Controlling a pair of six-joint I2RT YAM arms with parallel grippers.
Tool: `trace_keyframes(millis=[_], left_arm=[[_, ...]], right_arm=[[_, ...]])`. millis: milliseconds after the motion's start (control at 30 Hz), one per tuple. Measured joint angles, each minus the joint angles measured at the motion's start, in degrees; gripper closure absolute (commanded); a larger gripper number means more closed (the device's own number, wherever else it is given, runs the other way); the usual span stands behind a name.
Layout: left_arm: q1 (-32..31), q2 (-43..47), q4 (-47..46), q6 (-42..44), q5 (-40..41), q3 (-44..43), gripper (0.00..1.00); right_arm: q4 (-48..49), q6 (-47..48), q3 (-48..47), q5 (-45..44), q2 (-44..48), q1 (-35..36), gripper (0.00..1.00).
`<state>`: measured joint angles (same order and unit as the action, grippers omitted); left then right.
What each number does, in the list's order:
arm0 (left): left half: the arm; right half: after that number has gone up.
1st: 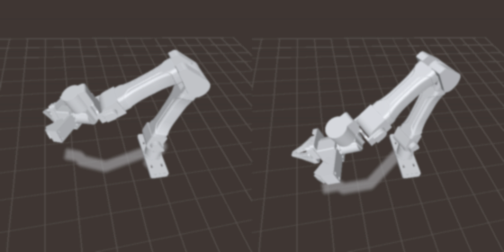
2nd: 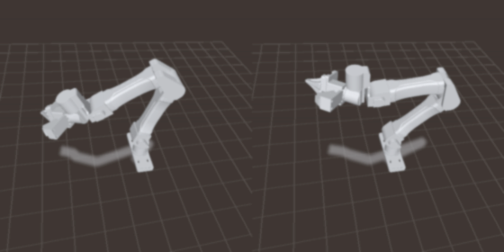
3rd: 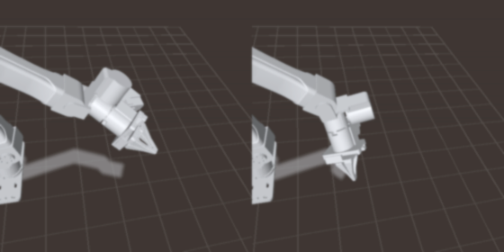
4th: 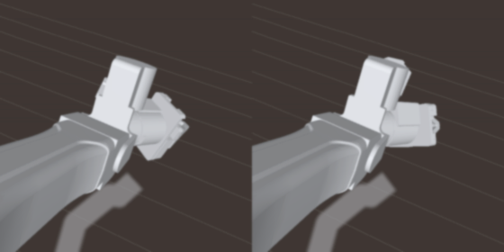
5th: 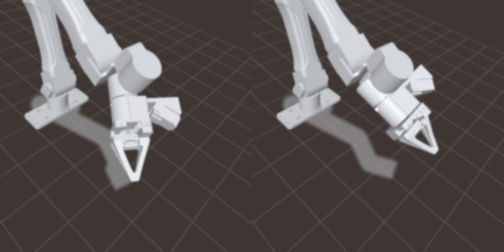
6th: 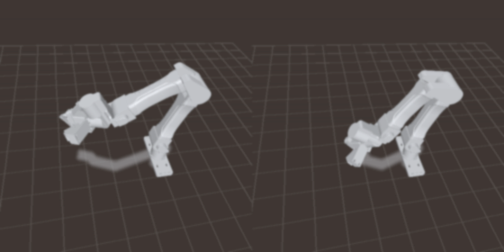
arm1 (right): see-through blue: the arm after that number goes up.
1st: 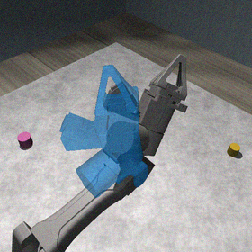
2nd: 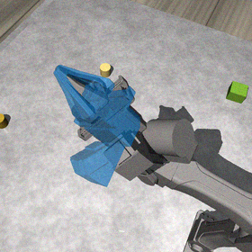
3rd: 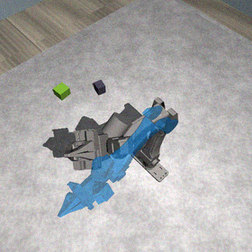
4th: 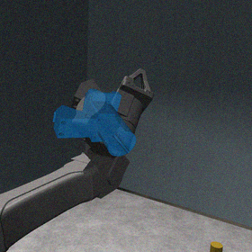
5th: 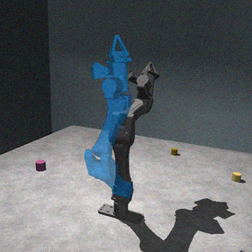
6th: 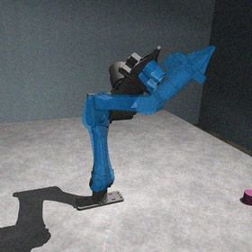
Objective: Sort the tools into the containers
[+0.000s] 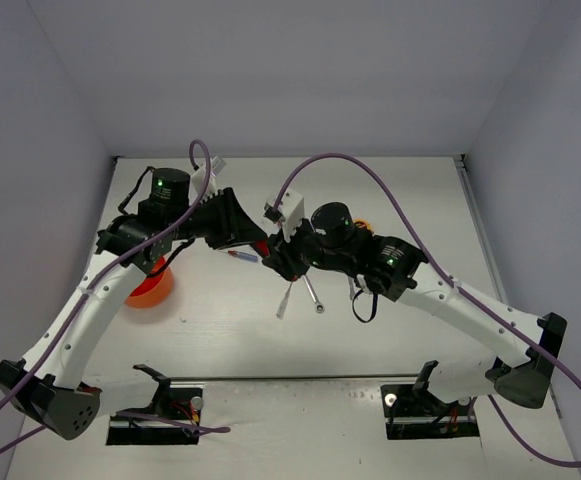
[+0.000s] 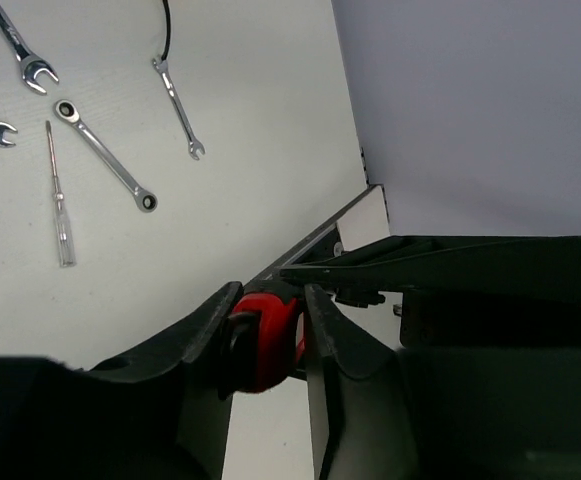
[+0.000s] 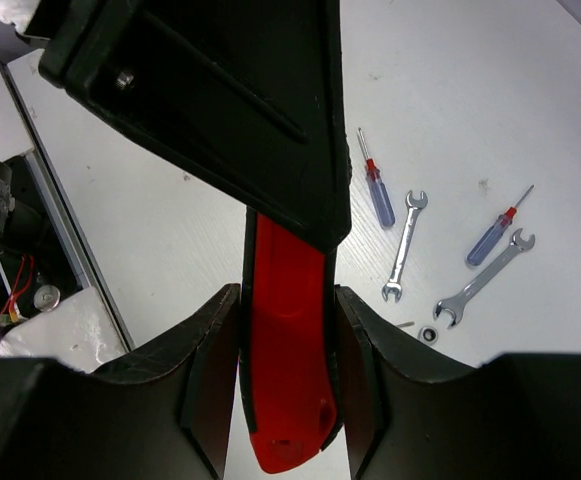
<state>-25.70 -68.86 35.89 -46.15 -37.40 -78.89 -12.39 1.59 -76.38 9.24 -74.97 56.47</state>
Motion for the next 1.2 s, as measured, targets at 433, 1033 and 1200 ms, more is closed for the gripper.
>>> trace_keyframes(millis=[433,1033,1200], left_arm=[[0.33,1.88,4.77,7.41,7.71,-0.04,1.0],[16.76,10.72,17.41,24.22,51.5,-1.38,1.0],[22.46,8.07,15.55,28.32,56.64,-1.16,1.0]], right_arm=[[0.83,-0.12,2.22,-2.12,-0.79,0.2,0.09],[1.23,-5.6,13.72,-17.56,10.76,-0.68,0.06],[1.27,-6.3,15.83,-18.23,11.24,-0.94,0.06]])
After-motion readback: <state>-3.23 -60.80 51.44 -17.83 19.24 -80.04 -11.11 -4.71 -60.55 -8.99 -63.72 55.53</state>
